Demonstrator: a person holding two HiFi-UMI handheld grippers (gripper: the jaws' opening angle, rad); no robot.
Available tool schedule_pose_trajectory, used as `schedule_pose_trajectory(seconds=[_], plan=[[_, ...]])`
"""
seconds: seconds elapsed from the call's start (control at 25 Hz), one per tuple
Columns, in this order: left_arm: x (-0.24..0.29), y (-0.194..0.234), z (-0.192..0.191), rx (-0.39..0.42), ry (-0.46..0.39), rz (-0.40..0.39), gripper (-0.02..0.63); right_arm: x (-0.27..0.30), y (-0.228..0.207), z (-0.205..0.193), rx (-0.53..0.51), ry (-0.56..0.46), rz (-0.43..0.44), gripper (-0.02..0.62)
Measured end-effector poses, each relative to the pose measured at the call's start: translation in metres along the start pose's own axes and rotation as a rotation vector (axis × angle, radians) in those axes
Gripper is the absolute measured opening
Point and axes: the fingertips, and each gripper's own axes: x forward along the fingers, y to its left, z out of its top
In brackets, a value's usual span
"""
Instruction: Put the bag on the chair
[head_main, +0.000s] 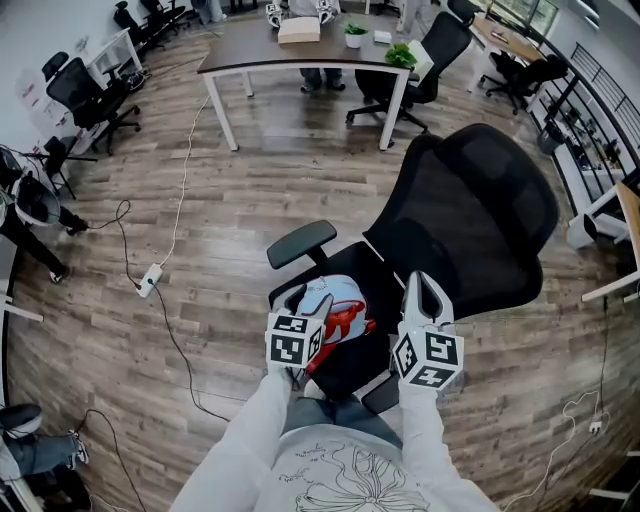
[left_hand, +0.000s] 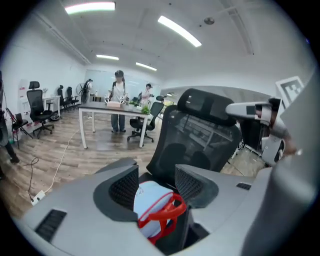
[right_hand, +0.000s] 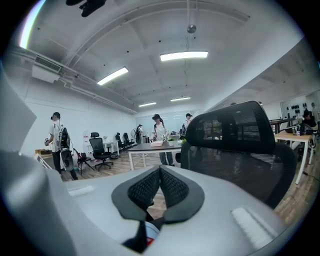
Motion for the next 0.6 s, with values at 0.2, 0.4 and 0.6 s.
schedule_pose_trajectory(seconds=[0.2,0.4,0.6], plan=[[-0.045,-0.006,0.075,0.03,-0.237,0.024,0.155,-0.007,0.003,0.014,0.0,-0.035,0.004,0.011],[-0.096,-0.015,0.132,0.065,-0.433,0.092,0.006,-0.012,0.004,0.027,0.002,-0.067,0.012,0.011],[-0.124,-0.015,0.156,0.076,-0.512,0.137,0.006,-0.016,0.01,0.038,-0.01,-0.094,0.027,0.011]])
